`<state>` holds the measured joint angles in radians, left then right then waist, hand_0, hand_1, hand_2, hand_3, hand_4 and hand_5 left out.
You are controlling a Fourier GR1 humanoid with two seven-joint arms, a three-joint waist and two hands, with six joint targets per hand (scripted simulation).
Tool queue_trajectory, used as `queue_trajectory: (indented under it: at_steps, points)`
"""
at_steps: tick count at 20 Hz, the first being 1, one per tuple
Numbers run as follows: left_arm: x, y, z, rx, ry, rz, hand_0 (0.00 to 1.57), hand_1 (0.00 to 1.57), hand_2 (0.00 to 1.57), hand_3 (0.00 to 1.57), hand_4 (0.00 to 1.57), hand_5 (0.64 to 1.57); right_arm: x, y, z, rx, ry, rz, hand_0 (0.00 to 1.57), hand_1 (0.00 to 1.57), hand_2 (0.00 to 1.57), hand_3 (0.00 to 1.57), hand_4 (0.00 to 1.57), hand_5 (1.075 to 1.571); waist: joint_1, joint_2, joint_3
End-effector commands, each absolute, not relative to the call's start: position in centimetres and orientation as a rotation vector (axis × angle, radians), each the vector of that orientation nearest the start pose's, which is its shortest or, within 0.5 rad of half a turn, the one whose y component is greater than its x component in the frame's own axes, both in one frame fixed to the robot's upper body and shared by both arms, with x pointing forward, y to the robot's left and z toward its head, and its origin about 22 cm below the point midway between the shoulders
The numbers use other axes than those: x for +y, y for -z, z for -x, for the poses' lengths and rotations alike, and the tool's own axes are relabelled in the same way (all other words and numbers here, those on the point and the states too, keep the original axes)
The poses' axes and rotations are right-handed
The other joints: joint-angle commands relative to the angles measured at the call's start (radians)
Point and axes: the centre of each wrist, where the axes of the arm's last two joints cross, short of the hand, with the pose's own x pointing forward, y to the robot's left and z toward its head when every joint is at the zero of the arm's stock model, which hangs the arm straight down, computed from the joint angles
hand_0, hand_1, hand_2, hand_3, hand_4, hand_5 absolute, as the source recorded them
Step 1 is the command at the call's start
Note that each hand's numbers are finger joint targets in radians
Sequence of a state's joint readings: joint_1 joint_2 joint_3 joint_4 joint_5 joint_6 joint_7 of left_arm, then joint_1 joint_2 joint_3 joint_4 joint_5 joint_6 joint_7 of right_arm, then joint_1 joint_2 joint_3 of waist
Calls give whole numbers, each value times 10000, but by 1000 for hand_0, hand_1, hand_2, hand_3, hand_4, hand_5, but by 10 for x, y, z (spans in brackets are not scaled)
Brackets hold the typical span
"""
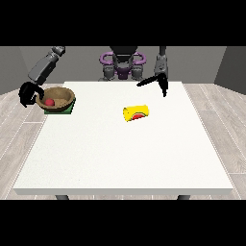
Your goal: Pick the cup and pour the ball into the bowl, then pick the bowl and place it on the pad
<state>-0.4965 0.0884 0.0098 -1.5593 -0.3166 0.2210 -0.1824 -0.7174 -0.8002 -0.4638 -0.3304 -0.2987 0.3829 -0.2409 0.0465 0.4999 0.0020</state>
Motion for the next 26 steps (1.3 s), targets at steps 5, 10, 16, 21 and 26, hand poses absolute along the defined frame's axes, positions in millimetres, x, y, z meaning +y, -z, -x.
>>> queue_trajectory:
  at_steps: [5, 10, 16, 21, 26]
  points:
    - [195, -148, -319, -22186, 2273, -3522, 0, 0, 0, 0, 0, 1566, -540, -127, -315, -15772, 3067, 1407, 1571, 1571, 1571, 489, 739, 1570, -180, -147, 2]
    - [208, -130, -333, -22026, 2029, -3307, 0, 0, 0, 0, 0, 1566, -508, -79, -325, -15149, 2304, 1877, 1571, 1571, 1571, 927, 711, 1570, -39, -459, -15]
    - [189, -133, -308, -22103, 2525, -3154, 0, 0, 0, 0, 0, 1565, -531, -83, -306, -13759, 2812, 3205, 1571, 1571, 1571, 1571, 588, 1535, 279, -467, -4]
    - [200, -165, -300, -22914, 2399, -3305, 0, 0, 0, 0, 0, 1565, -553, -135, -302, -14686, 2575, 4776, 181, 181, 475, 428, 0, 1489, 338, 298, 6]
    - [193, -167, -303, -22859, 2078, -3434, 0, 0, 0, 0, 0, 1566, -538, -140, -321, -14961, 2475, 4520, 0, 0, 375, 209, 0, 1481, 14, 231, -2]
